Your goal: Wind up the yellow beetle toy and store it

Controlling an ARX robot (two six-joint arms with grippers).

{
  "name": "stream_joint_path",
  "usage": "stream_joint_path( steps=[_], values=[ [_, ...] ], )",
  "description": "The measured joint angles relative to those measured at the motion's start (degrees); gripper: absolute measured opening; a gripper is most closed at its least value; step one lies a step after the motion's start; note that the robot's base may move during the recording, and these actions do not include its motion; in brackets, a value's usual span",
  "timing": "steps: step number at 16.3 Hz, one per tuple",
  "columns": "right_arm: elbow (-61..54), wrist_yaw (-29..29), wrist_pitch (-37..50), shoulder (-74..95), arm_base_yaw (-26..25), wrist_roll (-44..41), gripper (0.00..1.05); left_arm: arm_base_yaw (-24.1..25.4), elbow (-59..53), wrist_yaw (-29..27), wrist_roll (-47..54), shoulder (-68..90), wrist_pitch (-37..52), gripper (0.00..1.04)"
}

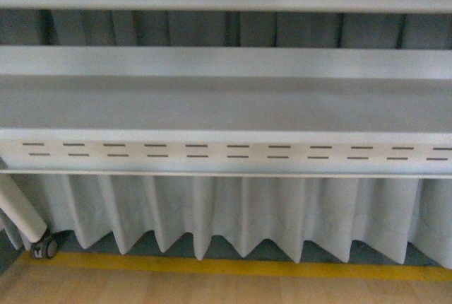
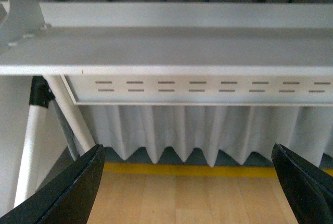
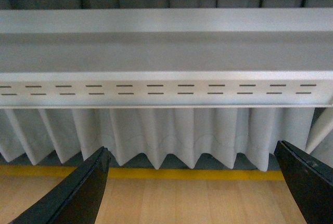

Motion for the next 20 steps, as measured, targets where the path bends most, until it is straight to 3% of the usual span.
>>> stream_joint_path(
  steps=[20],
  values=[
    [0.00,-0.04,0.07,0.00,0.00,0.00,0.98,0.00,0.00,0.13,0.02,0.00,0.26,0.98]
  ],
)
